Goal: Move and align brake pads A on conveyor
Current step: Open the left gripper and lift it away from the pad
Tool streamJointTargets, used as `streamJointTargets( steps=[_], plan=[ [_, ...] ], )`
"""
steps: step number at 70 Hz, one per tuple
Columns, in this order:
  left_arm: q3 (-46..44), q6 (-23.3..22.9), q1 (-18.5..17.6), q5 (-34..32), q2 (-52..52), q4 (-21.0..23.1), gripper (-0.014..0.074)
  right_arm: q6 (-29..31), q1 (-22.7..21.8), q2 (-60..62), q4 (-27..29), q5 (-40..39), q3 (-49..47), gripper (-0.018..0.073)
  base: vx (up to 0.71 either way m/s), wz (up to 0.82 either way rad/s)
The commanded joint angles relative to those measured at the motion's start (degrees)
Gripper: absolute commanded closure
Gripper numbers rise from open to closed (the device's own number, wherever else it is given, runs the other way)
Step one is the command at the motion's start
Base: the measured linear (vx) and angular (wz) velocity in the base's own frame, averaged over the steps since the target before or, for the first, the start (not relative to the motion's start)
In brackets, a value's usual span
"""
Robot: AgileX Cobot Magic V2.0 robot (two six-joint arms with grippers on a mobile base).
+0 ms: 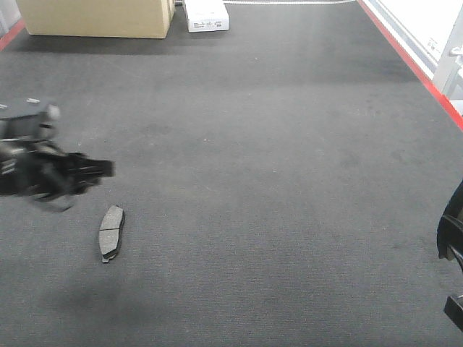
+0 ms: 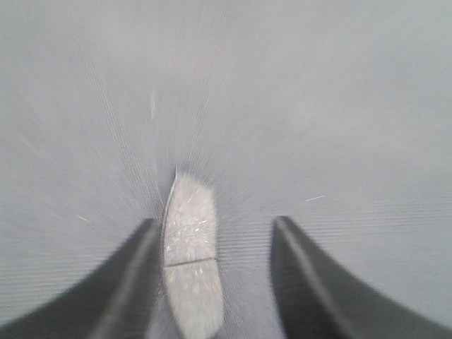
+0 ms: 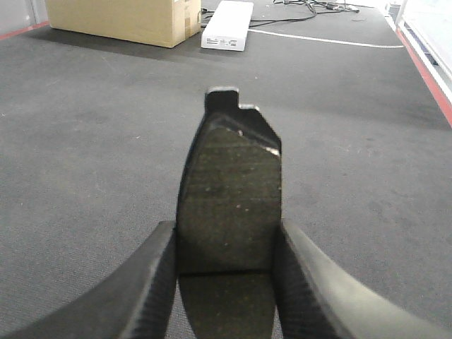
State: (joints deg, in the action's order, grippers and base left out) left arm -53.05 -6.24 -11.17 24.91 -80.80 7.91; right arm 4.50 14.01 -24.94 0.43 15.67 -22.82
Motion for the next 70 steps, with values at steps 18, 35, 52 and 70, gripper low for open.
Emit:
streamJointTargets(
  steps=[18,35,52,70],
  plan=[
    [9.9,1.2,-0.4,-3.8,25.3,-4.8,0.0565,0.0,0.0,0.0,-0.4,-5.5,-1.8,0.0563,0.0,0.0],
    [18.3,2.0,-0.4,-4.1,45.2,-4.9,0.0604,0.0,0.0,0.0,-0.4,-5.5,-1.8,0.0563,0.0,0.0],
    [27.0,4.7,-0.4,-4.1,65.6,-4.7,0.0604,0.0,0.0,0.0,-0.4,-5.5,-1.8,0.0563,0.0,0.0],
    [31.3,5.3,-0.4,-9.2,74.2,-4.7,0.0604,0.0,0.0,0.0,-0.4,-5.5,-1.8,0.0563,0.0,0.0]
  ],
)
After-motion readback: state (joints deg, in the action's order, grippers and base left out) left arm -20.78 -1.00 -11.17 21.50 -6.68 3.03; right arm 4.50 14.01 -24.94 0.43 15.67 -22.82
